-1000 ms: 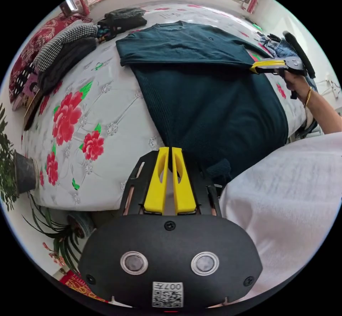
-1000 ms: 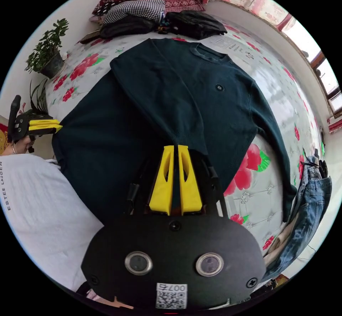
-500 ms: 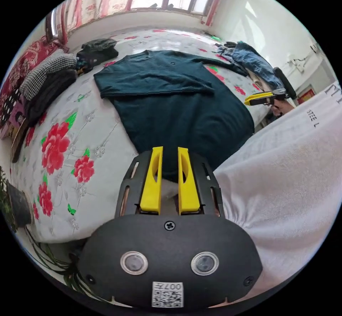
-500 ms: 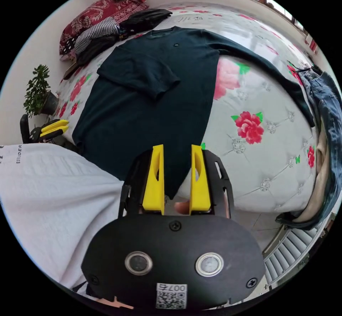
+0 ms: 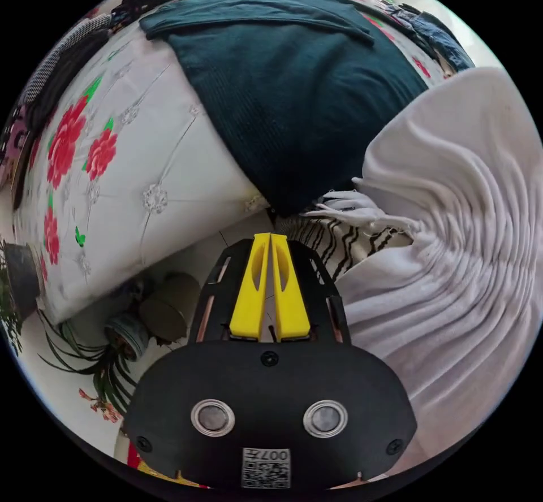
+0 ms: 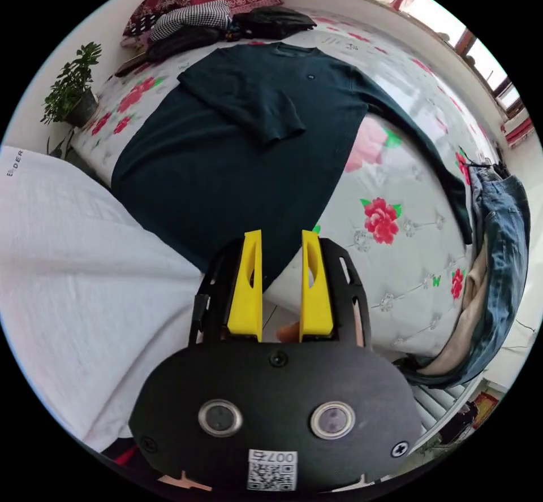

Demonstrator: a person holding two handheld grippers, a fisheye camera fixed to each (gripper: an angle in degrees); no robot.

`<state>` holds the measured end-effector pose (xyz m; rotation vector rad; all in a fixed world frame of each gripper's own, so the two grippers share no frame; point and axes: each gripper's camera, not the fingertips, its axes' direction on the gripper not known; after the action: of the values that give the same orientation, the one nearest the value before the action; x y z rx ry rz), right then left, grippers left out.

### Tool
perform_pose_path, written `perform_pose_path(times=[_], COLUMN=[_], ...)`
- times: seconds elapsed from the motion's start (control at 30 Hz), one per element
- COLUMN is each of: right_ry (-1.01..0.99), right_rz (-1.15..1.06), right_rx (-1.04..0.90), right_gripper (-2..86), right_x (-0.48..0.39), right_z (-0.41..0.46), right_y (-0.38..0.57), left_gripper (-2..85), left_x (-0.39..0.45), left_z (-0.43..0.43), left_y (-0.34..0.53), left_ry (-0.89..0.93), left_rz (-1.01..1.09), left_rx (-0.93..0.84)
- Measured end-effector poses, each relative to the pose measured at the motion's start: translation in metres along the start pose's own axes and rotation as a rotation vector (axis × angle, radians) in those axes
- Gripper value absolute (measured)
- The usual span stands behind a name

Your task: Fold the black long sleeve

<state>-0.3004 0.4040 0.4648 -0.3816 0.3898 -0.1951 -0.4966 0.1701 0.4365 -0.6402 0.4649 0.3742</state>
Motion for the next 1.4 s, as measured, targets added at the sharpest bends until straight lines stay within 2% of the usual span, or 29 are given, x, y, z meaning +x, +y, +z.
perform_pose_path(times=[0.13, 0.23, 0.33, 0.53, 0.7, 0.8, 0.87, 1.0, 1.07, 1.23, 1.4], right_ry=[0.008, -0.041, -0.052, -0.043, -0.151, -0.235, -0.186, 0.007, 0.113, 0.126, 0.194], right_rz=[-0.159, -0.21, -0.225, -0.27, -0.171, 0.026, 0.205, 0.429, 0.533, 0.596, 0.528], right_rx=[0.083, 0.058, -0.045, 0.051, 0.029, 0.172, 0.247, 0.223, 0.135, 0.004, -0.114], right_gripper=[7.6, 7.2, 5.2, 2.8, 4.4, 5.8, 7.0, 7.6, 7.6, 6.9, 4.4], right_x=[-0.021, -0.025, -0.022, 0.008, 0.057, 0.137, 0.226, 0.378, 0.47, 0.6, 0.651], right_z=[0.023, 0.065, 0.102, 0.071, 0.079, 0.055, 0.043, 0.043, 0.05, 0.067, 0.111], right_y=[-0.092, -0.148, -0.18, -0.164, -0.143, -0.125, -0.104, -0.064, -0.043, -0.025, -0.035], left_gripper=[-0.9, -0.9, -1.0, -1.0, -1.0, -1.0, -1.0, -1.0, -1.0, -1.0, -1.0], left_x=[-0.008, -0.005, 0.002, 0.007, -0.003, -0.005, -0.004, 0.002, 0.005, 0.015, 0.027], left_z=[-0.019, -0.033, -0.037, -0.03, -0.03, -0.036, -0.038, -0.042, -0.043, -0.047, -0.049], left_y=[-0.01, -0.02, -0.027, -0.036, -0.054, -0.063, -0.068, -0.076, -0.077, -0.085, -0.104], left_ry=[0.056, 0.086, 0.09, 0.078, 0.205, 0.255, 0.246, 0.192, 0.186, 0.165, 0.135], left_rz=[-0.146, -0.212, -0.233, -0.288, -0.415, -0.449, -0.455, -0.473, -0.495, -0.519, -0.533], left_rx=[0.103, 0.178, 0.185, 0.13, 0.141, 0.161, 0.153, 0.117, 0.104, 0.065, 0.024])
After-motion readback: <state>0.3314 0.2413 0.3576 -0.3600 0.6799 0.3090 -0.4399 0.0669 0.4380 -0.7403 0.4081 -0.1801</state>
